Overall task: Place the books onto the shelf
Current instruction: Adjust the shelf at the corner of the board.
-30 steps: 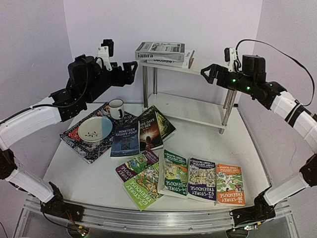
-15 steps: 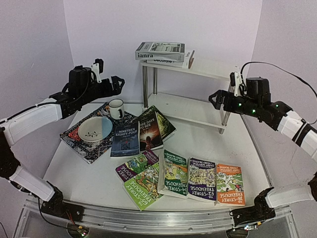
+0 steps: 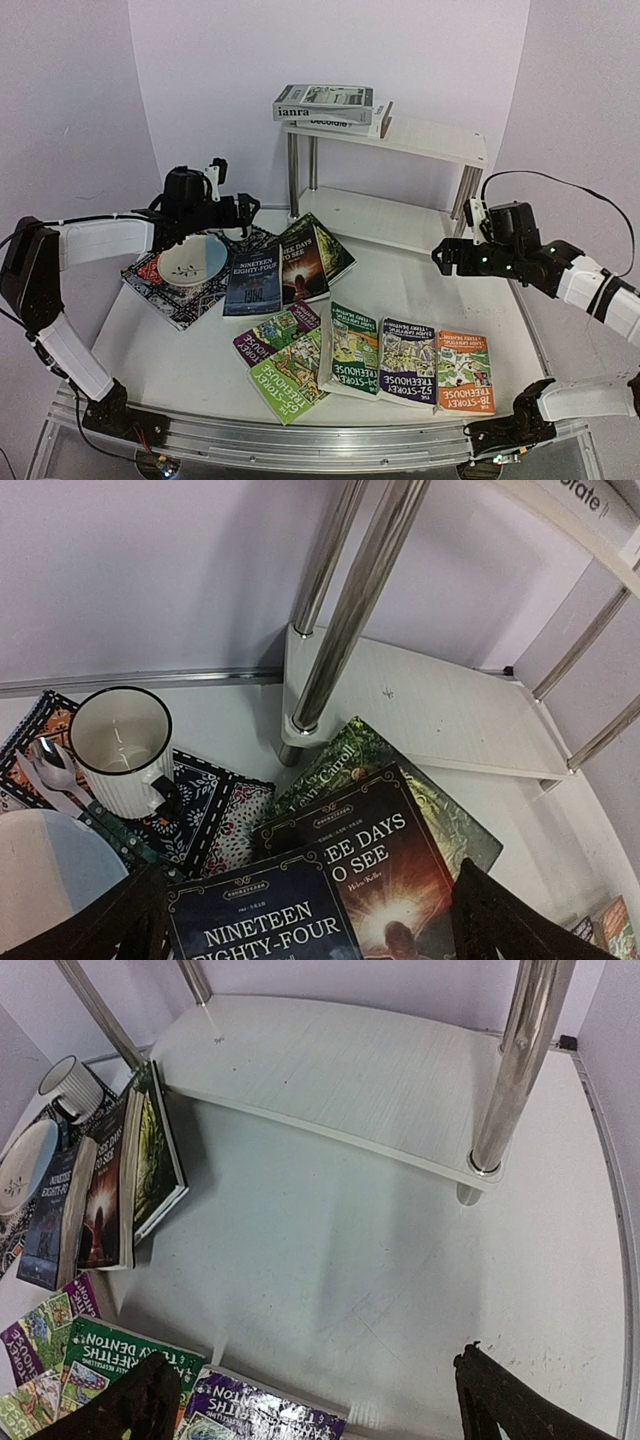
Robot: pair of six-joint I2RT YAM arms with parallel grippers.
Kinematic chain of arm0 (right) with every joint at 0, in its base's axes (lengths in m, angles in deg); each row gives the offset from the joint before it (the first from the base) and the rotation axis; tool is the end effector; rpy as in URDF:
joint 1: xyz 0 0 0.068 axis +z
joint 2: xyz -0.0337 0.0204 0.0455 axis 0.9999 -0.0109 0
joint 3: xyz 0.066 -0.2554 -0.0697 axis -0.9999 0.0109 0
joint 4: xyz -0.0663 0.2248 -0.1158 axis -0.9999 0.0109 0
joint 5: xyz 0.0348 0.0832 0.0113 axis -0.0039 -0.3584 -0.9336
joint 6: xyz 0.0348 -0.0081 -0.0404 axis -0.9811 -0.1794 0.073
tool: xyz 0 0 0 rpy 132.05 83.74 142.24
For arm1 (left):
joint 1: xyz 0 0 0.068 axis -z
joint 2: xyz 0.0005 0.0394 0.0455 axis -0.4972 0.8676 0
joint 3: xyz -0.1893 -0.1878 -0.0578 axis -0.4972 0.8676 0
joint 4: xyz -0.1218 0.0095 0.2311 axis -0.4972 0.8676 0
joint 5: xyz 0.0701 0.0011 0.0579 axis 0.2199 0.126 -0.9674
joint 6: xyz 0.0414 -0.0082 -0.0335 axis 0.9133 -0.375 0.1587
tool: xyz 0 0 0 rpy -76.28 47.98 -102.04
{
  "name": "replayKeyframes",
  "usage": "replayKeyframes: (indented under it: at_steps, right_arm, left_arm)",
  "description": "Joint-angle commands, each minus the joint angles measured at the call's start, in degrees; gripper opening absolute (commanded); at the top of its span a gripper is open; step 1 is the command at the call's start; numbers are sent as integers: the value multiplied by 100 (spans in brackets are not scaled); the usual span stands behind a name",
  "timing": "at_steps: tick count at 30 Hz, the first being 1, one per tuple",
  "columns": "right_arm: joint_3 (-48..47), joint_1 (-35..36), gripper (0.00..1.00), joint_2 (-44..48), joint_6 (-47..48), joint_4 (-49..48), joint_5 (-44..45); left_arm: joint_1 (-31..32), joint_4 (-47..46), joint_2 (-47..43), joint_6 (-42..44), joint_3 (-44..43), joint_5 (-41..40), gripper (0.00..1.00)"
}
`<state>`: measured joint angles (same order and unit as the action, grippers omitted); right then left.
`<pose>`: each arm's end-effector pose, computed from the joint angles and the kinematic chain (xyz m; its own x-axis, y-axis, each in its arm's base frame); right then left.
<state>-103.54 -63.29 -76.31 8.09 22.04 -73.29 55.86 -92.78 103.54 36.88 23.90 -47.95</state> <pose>0.2255 0.1070 0.3142 -0.3411 0.1604 -0.9262 -0.2749 0.9253 0.2614 0.3333 -0.1651 0.2797 -0.4282 -0.0944 -0.8987 0.3840 0.8813 -0.2755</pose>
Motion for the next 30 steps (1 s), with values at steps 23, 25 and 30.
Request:
replayKeyframes:
  at_steps: [23,25,30]
  right_arm:
    - [126,-1394,89,-908,494,-2444,306]
    - [150,-1396,89,-1082,663,-2884,412]
    - [-138,-1408,85,-1676,917,-3462,658]
  left_arm:
    - [-255,-3047,3056,1241,-2231,1139,97]
    - [-282,-3127,3295,1358,-2525,1308,98]
    - [-338,-3193,3764,1548,-3137,1528,96]
